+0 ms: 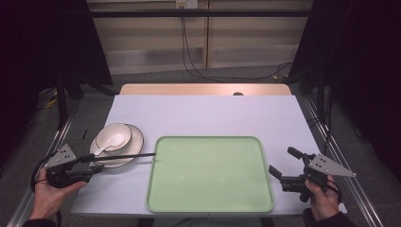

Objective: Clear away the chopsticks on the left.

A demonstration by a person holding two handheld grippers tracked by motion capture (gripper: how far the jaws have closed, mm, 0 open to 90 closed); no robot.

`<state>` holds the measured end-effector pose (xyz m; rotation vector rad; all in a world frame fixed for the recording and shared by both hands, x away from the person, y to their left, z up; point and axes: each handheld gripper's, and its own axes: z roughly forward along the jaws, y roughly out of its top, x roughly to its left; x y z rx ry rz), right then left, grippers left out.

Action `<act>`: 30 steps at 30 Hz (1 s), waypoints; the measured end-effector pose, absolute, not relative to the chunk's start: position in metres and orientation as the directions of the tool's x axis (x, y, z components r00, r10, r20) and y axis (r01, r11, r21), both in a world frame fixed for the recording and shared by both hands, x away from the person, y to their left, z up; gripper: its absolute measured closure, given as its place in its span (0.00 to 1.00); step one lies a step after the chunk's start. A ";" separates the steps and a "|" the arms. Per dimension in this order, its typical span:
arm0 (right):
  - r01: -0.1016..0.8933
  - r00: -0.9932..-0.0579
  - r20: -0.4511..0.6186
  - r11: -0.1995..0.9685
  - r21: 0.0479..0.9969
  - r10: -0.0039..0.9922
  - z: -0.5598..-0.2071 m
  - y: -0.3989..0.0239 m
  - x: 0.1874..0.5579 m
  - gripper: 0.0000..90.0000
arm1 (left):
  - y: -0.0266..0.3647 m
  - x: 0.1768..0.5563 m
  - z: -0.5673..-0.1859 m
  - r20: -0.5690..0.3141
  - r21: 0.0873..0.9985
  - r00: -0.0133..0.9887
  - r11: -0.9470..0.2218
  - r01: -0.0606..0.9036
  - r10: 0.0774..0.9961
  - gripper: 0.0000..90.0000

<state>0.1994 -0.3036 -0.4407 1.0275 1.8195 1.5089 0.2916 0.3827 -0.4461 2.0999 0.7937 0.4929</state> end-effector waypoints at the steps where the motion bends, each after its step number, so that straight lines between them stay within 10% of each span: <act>1: 0.208 -0.553 0.055 0.073 0.975 0.832 -0.441 -0.304 0.199 0.02 | 0.384 0.293 -0.446 0.070 0.804 0.730 -0.472 0.363 0.680 0.58; 14: 0.206 -0.549 0.058 0.067 0.976 0.834 -0.440 -0.304 0.200 0.02 | 0.377 0.306 -0.444 0.149 0.753 0.784 -0.583 0.306 0.603 0.80; 30: 0.206 -0.549 0.063 0.062 0.977 0.833 -0.440 -0.303 0.199 0.02 | 0.372 0.309 -0.444 0.142 0.713 0.820 -0.632 0.303 0.554 0.81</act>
